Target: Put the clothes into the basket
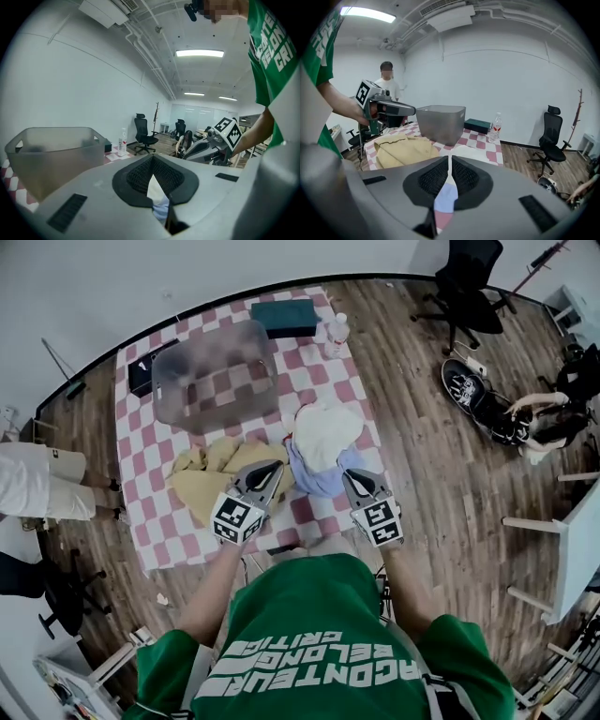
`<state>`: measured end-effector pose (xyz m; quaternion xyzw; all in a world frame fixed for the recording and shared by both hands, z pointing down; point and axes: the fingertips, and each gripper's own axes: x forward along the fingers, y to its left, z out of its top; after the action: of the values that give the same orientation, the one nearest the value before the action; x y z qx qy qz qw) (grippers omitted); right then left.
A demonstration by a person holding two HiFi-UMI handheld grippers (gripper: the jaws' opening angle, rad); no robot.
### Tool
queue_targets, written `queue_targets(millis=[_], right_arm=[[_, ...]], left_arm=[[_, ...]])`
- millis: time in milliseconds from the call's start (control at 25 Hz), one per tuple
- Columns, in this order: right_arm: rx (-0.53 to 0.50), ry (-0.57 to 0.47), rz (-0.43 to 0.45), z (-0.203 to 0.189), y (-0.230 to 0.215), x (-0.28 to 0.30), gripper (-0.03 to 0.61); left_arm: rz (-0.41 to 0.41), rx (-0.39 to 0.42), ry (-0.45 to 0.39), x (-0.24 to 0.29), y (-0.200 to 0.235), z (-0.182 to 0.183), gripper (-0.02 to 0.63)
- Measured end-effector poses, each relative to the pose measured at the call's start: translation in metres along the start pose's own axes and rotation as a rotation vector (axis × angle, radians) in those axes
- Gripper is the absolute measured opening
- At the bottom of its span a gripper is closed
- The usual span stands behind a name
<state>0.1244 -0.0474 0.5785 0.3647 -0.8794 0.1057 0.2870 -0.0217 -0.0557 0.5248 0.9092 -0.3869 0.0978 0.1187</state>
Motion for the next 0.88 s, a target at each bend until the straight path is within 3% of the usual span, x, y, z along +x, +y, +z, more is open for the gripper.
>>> queue_targets(millis=[160,280,600,880], right_arm=[[0.019,0.041,0.023,-0.02,-0.005,0.022,0.024],[0.037,0.082,0.034,-0.038,-0.009,0.038,0.134],[0.061,0.183,0.052,-0.081,-0.017,0.084,0.277],[0.095,0.276,0.067,-0.115,-0.024,0.122,0.358]], left_arm=[[-0.051,0.012,0.049,0.038,0.004,-0.018,0.003],[-0.091,0.017,0.075,0.063,0.004,-0.029,0.003],[-0.146,0.019,0.139,0.106,0.008,-0.052,0.005],[-0.152,0.001,0.166,0.12,0.014,-0.063,0.005]])
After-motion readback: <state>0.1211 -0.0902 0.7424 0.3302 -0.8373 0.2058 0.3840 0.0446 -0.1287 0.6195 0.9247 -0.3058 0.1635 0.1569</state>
